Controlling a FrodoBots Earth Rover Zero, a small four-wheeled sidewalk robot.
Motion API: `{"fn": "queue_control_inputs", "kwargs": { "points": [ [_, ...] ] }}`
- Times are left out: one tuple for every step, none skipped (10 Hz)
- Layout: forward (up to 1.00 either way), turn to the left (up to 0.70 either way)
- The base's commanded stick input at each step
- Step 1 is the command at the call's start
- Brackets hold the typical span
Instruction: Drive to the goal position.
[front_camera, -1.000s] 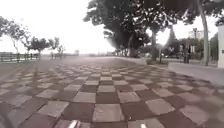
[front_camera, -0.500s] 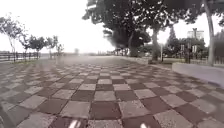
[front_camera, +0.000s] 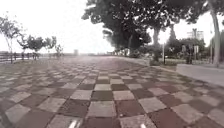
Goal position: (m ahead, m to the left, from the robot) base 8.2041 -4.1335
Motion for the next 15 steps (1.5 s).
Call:
{"fn": "queue_control_inputs", "kwargs": {
  "points": [
    [0.7, 0.0],
    [0.7, 0.0],
    [0.7, 0.0],
    [0.7, 0.0],
    [0.7, 0.0],
    [0.7, 0.0],
    [0.7, 0.0],
    [0.7, 0.0],
    [0.7, 0.02],
    [0.7, 0.15],
    [0.7, 0.33],
    [0.7, 0.33],
    [0.7, 0.1],
    [0.7, 0.01],
    [0.7, 0.0]
  ]
}}
